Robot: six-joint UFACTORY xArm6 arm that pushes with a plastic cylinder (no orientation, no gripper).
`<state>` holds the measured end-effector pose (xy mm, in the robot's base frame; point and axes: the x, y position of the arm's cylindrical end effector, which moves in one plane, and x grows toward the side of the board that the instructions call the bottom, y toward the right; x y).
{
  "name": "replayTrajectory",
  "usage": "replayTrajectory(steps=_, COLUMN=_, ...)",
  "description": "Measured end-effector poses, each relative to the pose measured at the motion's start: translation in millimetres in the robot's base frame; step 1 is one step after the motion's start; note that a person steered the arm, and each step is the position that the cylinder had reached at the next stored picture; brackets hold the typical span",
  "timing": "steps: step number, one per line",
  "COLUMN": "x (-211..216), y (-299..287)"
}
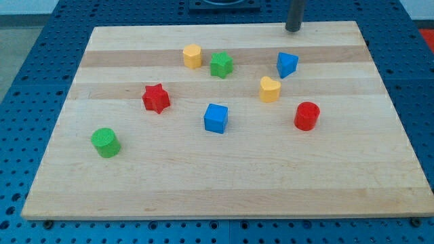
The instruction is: Point your arm to the yellow hexagon
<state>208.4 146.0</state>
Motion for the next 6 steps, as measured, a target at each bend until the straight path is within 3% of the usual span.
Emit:
replayTrajectory(steps=3, x=19, y=-123)
replayTrajectory(steps=6, x=68, y=-190)
